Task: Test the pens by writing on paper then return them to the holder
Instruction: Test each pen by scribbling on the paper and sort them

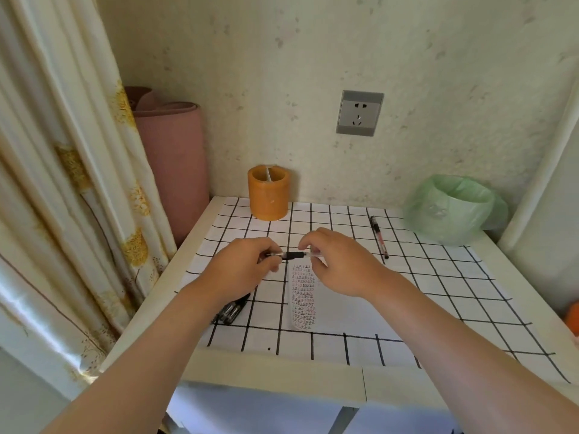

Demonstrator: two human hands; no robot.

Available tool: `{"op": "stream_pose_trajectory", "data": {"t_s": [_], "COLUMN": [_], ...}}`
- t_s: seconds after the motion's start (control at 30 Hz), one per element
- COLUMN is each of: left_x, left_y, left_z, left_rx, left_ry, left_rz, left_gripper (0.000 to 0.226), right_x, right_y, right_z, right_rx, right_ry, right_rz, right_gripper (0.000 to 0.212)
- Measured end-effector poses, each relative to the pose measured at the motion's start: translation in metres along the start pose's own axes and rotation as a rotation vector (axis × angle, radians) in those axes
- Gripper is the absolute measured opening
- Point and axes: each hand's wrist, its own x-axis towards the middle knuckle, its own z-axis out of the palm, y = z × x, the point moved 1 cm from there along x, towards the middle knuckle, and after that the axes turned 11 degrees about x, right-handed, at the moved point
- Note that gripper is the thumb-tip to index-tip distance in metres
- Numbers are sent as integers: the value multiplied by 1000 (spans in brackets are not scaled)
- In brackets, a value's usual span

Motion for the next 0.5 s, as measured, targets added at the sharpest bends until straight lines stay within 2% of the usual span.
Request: {"op": "stream_pose_trajectory", "data": {"t_s": [0.07,0.17,0.3,0.37,0.5], "left_x": [5,13,24,30,41], "left_y": [8,17,26,29,37], "left_z": [5,13,17,19,26], "left_rx": [17,-17,-51,-83,-105], "left_ry": [17,46,93,76,1], "left_rz": [37,57,87,81,68], "left_gripper": [15,7,7,6,6], "right_x": [-2,-2,-2,-4,-9], "right_y": [-2,-2,8,15,25], "right_z": [3,3,-4,-6,-9], "right_rx": [18,25,0,57,14], "right_ry": [4,21,-2,-8,-17], "right_rz": [-5,-24,0,23,61], "right_gripper": [30,22,30,29,22]}}
